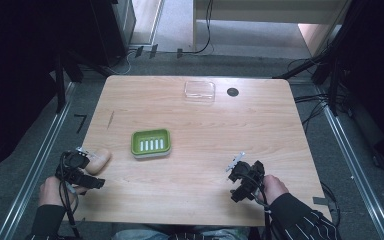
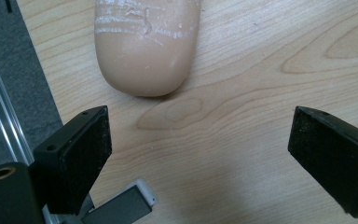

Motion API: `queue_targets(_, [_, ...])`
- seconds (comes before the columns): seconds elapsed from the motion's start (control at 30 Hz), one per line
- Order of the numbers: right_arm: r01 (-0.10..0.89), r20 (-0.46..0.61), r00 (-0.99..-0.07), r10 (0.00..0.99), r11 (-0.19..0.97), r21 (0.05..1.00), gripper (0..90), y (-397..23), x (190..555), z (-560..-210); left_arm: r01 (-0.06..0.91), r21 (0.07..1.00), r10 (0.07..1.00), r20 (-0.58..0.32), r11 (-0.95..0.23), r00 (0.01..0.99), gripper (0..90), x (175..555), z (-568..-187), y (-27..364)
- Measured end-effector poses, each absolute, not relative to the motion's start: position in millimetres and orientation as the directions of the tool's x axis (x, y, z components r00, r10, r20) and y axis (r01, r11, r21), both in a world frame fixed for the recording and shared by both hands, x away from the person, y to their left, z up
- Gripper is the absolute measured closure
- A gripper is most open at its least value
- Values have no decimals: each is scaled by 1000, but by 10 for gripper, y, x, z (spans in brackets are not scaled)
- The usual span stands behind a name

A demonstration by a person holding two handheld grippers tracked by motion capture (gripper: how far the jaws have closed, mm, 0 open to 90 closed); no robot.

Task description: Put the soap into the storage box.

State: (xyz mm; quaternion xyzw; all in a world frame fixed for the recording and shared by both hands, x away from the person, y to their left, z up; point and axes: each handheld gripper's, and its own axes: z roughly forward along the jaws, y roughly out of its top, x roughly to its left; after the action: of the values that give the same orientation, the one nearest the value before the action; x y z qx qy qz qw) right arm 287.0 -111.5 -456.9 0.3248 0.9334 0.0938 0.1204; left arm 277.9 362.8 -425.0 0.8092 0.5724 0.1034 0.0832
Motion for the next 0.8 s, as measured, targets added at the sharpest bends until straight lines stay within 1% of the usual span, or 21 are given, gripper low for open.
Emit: queue_targets(0.8, [589,-158,-758,633,769,250,143,-1115,2874,-4580,898,268,937,78,-348,340,69,2832,-4162,3632])
